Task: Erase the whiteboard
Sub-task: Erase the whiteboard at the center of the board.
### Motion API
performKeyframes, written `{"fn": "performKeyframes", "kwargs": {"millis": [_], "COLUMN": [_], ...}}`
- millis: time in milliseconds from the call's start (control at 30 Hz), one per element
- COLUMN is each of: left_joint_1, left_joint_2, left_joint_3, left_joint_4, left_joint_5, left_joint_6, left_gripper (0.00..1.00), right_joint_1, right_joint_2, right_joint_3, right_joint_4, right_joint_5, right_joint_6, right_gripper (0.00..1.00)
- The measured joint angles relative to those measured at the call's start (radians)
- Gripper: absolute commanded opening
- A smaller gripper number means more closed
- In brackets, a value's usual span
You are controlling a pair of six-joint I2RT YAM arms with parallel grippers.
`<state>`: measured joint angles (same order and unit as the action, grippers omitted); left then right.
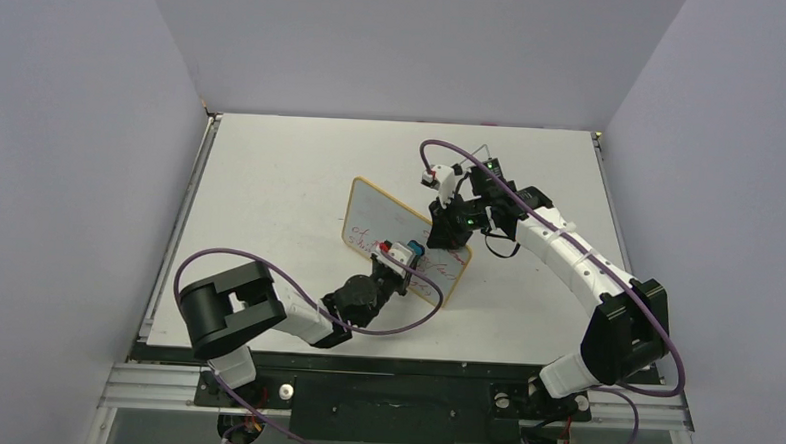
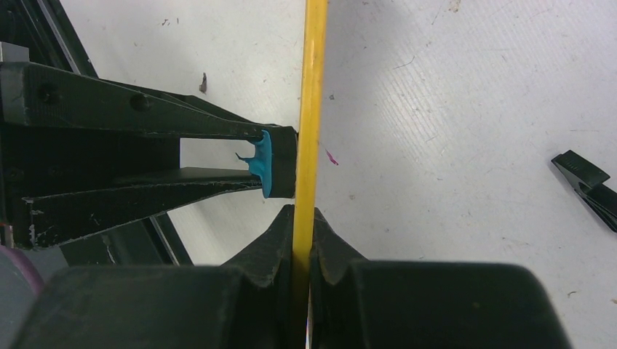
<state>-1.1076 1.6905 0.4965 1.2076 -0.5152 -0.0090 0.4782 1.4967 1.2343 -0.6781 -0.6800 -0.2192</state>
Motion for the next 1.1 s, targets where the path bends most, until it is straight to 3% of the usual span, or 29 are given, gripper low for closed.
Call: {"fn": "performKeyframes", "kwargs": {"millis": [467,1100], "left_joint_1": [0.057,0.059], "left_joint_2": [-0.14,-0.014], "left_joint_3": [0.044,-0.069], "left_joint_4": [-0.193,-0.019], "left_joint_5": [0.125,0.175], "left_joint_6": [0.016,-0.111], "left_gripper": [0.0,0.0], "right_joint_1": [0.001,0.002], "right_joint_2": [0.001,0.001], "right_joint_3": [0.002,0.003], "right_joint_4": [-0.005,-0.007], "right_joint_5": [-0.013,-0.015], "right_joint_6": [-0.015,-0.019], "right_gripper": [0.0,0.0]}}
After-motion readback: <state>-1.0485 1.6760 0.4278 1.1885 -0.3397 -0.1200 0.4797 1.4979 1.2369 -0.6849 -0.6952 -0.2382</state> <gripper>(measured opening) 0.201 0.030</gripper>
